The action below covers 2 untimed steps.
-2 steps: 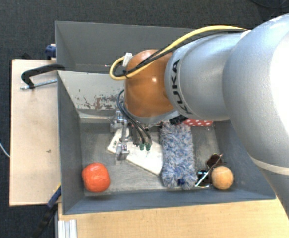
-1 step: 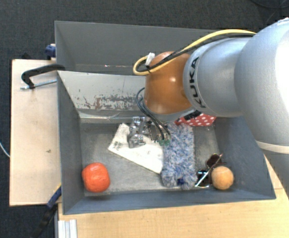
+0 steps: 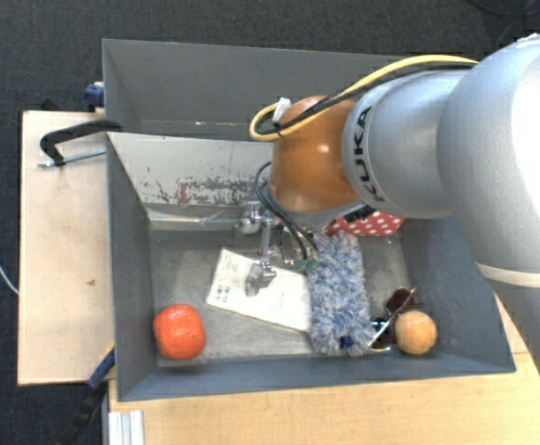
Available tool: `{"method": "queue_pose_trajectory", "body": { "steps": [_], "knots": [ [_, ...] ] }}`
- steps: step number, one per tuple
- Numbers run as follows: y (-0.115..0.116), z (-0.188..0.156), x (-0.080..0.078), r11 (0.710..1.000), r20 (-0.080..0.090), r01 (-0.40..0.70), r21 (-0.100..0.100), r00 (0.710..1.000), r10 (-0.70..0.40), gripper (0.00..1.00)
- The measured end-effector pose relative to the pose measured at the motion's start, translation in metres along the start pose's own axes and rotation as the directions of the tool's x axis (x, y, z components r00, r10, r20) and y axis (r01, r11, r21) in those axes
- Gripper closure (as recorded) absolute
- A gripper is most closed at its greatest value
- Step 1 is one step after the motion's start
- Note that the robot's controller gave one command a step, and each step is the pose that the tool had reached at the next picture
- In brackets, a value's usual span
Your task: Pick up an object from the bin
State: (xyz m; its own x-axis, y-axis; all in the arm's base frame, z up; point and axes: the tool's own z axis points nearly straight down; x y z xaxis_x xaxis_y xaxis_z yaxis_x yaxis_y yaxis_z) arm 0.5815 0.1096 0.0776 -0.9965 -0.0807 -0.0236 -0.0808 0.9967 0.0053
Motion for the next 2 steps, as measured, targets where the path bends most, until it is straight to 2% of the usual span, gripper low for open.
{"method": "queue_pose_trajectory", "body": {
  "steps": [1, 2],
  "knots": [
    [0.0000, 0.0001, 0.0018, 1.000, -0.010, 0.000, 0.000, 1.000, 0.000, 1.00],
    [-0.0001, 0.0000, 0.0016, 1.000, -0.009, 0.000, 0.000, 1.000, 0.000, 1.00]
  ]
}}
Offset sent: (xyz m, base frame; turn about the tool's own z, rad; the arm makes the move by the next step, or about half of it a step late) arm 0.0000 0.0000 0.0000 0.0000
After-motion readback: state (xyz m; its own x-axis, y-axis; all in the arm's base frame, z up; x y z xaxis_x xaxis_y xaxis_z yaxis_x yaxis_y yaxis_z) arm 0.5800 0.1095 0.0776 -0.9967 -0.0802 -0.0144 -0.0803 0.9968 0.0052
